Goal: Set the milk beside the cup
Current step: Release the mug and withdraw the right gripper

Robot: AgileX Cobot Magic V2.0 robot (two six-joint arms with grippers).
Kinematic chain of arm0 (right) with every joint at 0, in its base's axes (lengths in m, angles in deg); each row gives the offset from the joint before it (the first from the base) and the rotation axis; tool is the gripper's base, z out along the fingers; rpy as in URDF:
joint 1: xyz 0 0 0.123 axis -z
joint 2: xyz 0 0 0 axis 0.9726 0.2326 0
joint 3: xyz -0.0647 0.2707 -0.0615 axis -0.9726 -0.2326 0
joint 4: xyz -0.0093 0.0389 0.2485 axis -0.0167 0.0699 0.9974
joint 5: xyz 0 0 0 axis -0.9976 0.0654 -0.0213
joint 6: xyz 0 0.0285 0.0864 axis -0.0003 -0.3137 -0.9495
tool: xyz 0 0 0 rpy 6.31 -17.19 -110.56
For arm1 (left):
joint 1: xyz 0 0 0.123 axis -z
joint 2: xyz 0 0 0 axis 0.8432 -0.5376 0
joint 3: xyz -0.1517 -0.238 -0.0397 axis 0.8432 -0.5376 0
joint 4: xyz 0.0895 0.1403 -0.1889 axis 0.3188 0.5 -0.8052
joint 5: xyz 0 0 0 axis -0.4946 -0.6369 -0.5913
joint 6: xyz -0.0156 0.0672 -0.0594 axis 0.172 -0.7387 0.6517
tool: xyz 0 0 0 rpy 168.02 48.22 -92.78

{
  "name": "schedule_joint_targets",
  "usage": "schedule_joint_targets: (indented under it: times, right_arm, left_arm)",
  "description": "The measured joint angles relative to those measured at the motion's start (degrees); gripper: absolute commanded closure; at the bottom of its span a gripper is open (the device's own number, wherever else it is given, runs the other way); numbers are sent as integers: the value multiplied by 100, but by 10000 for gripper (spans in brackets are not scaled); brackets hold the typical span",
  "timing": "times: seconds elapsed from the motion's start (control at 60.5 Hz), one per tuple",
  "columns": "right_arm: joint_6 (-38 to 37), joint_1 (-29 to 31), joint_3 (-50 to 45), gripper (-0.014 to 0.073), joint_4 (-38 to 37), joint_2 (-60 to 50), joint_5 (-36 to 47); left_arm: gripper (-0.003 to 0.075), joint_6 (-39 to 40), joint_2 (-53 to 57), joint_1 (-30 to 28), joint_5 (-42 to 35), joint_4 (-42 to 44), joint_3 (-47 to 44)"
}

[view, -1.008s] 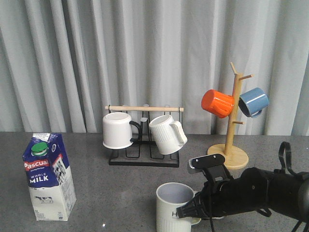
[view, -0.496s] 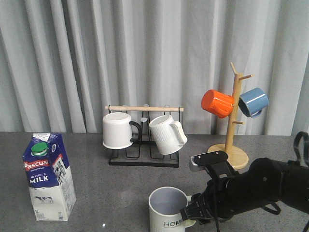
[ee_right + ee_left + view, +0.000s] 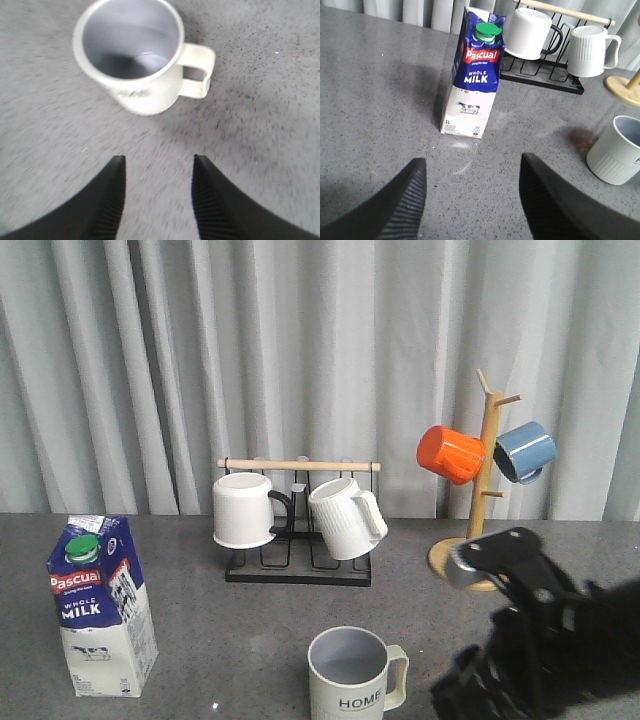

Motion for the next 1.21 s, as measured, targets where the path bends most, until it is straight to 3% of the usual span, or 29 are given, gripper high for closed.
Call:
schedule_joint_targets:
  times: [0.231, 0.496, 0.81, 1.024, 1.206]
  right_arm:
    - [445, 0, -1700, 610, 177, -2243, 380]
    - [528, 0, -3435, 603, 182, -4380, 808]
    - [523, 0, -4283, 601, 176, -4908, 877]
    - [498, 0, -4295, 601, 277, -4908, 993]
    - [494, 0, -4295, 600, 302, -4908, 1001]
  left_arm:
    - [313, 0, 0, 0, 213, 0, 0]
    - [286, 0, -83, 0, 663, 0, 57]
    - [104, -510, -1232, 0, 1525, -202, 1568]
    - [116, -1493, -2486, 0, 2856, -475, 3262]
    - [143, -1700, -3025, 0, 3095, -769, 4031]
